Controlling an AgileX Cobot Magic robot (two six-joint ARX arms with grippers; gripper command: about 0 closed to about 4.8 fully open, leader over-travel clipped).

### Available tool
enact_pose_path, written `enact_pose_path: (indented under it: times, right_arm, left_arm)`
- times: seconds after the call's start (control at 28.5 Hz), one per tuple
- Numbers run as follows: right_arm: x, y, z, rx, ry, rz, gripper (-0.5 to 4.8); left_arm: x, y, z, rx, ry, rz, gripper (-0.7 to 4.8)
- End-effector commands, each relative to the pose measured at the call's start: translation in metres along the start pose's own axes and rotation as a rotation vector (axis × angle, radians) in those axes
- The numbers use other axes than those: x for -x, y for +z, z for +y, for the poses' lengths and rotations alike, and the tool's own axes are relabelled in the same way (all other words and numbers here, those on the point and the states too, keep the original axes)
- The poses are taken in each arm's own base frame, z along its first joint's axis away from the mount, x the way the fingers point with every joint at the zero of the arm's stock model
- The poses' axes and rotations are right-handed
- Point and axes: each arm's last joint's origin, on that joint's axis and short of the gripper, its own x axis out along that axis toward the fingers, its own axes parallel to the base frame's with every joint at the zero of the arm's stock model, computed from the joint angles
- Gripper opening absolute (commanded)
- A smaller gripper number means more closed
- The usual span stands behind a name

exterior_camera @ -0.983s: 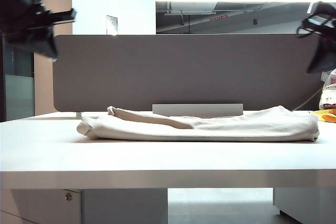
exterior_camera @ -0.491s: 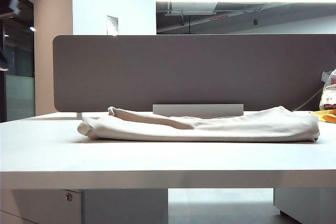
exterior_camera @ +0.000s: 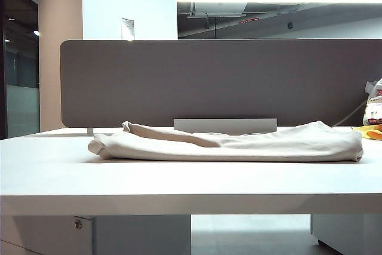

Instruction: Fold the bottom side of the T-shirt horizontally towards the center, about one-third of the way, then fold the sleeve back towards the center, creating a straight line along the edge of the T-shirt, and finally fold the bottom of the T-shirt up towards the top, creating a neat rectangle.

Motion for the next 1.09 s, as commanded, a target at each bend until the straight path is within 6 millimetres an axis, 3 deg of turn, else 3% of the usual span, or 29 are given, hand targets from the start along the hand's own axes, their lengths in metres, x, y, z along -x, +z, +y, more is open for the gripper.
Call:
enact_pose_path:
  times: [0.04, 0.35, 0.63, 0.77, 1.09]
  right_arm:
    - [0.002, -0.005, -0.001, -0.012, -0.004, -0.010, -0.07]
    - [0.002, -0.027, -0.007, -0.035, -0.043, 0.038, -0.07]
    - [0.002, -0.025, -0.007, -0.027, -0.037, 0.020, -0.06]
    - [0.002, -0.025, -0.007, -0.026, -0.044, 0.016, -0.06]
    - [0.002, -0.025, -0.008, -0.023, -0.070, 0.010, -0.06]
  left_arm:
    - [0.003, -0.009, 0.002, 0.010, -0.005, -0.004, -0.06]
    - [0.010, -0.017, 0.005, -0.029, 0.004, -0.003, -0.06]
    - [0.009, -0.018, 0.005, -0.043, -0.005, 0.001, -0.05]
    - [0.009, -0.019, 0.002, -0.043, -0.097, 0.021, -0.05]
    - [0.009, -0.018, 0.003, -0.044, -0.047, -0.001, -0.05]
